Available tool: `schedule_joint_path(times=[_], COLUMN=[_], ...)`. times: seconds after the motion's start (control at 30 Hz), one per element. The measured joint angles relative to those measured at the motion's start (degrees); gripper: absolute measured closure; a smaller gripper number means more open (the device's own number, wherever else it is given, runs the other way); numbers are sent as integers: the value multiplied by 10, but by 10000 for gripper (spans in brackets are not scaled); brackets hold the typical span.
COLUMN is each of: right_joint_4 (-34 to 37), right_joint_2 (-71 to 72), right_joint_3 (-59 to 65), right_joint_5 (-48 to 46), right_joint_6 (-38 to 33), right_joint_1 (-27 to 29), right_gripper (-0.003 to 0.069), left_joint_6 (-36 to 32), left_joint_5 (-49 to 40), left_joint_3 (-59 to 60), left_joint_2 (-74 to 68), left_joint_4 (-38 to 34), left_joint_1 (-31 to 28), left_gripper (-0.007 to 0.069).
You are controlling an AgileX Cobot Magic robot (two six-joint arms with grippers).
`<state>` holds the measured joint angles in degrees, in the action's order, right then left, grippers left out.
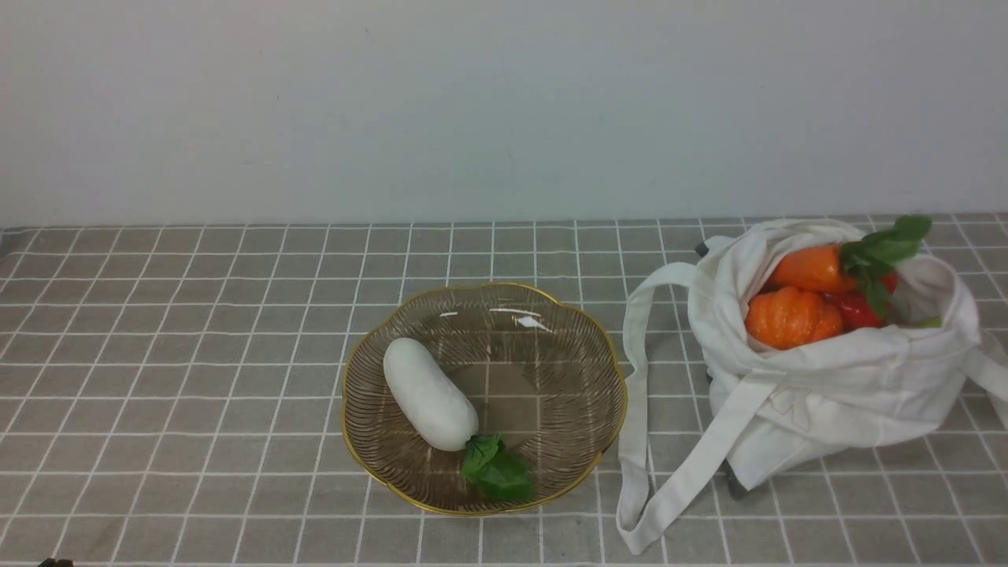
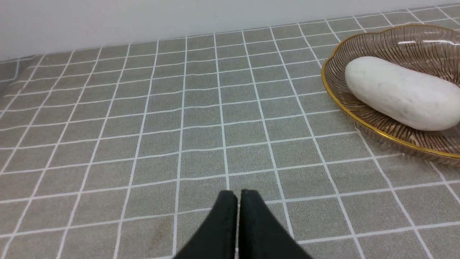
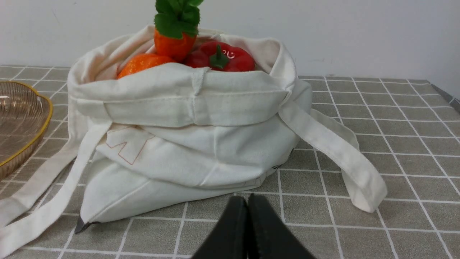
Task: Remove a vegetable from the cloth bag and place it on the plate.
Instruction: Use the right arm to grab a carrot from the bag
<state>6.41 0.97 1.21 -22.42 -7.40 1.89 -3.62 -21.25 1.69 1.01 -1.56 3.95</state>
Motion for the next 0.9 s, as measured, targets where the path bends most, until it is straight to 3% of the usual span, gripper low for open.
schedule_joint_path(times=[0.9], right_joint_4=[-15], right_joint_2=[0], right_joint_3=[0], right_joint_5=[1], right_joint_6=[0], right_joint_1=[0], right_gripper=[673], left_joint_6=[0], left_joint_5=[0], left_joint_3=[0], left_joint_2=[0], left_joint_4=[0], left_joint_1=[0], left_gripper=[629])
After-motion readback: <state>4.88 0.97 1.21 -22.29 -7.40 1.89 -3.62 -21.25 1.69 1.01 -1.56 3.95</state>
